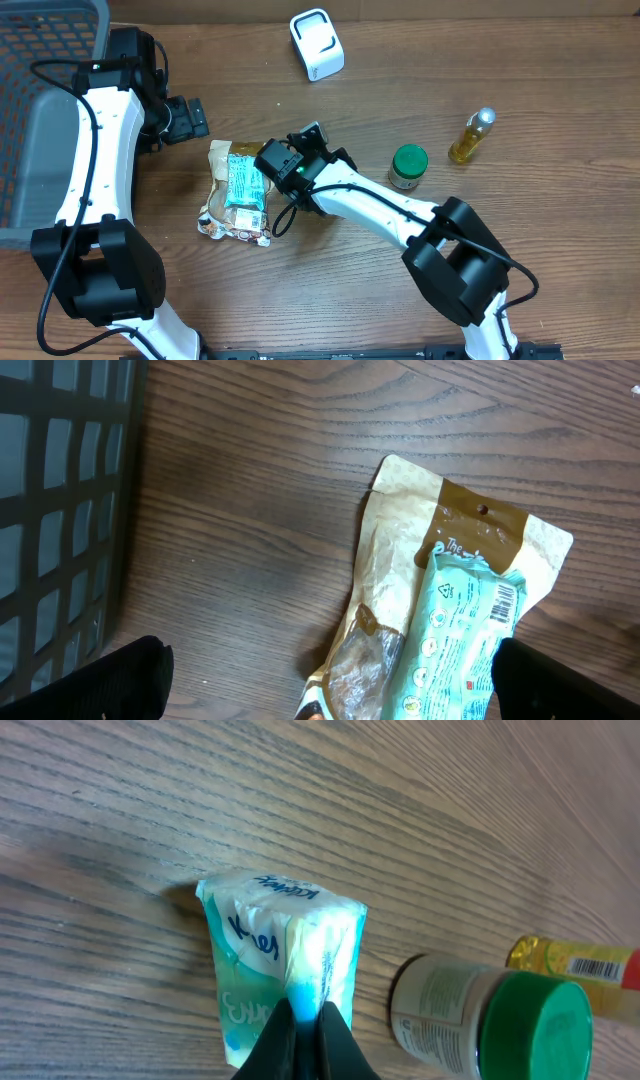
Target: Scan the item barcode
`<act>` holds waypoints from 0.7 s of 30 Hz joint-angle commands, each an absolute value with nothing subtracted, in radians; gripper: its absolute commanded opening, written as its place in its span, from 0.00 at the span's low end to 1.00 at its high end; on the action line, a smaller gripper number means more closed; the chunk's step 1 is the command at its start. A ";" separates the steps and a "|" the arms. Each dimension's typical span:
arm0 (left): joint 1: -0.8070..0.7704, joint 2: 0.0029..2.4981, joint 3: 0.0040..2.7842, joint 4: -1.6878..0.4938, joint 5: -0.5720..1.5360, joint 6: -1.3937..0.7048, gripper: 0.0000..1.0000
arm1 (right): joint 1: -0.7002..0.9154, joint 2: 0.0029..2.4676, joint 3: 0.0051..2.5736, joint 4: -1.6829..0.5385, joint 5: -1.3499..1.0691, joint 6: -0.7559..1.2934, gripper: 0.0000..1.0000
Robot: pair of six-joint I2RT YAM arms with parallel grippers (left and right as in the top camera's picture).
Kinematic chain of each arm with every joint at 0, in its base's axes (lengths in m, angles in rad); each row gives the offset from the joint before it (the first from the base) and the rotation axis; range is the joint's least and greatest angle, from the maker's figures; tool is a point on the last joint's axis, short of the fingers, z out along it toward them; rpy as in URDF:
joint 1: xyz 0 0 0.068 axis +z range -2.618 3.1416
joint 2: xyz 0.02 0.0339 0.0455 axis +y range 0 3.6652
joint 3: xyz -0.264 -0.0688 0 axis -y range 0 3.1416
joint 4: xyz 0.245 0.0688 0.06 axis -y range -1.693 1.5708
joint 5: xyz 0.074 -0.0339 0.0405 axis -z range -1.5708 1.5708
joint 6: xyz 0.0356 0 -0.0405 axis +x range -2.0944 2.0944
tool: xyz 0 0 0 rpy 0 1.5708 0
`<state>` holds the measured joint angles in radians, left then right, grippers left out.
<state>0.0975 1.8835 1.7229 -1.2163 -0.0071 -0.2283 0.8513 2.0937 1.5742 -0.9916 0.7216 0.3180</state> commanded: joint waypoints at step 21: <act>0.090 1.877 1.721 -1.217 0.000 -0.213 1.00 | 0.849 2.091 1.570 -0.978 0.704 0.306 0.04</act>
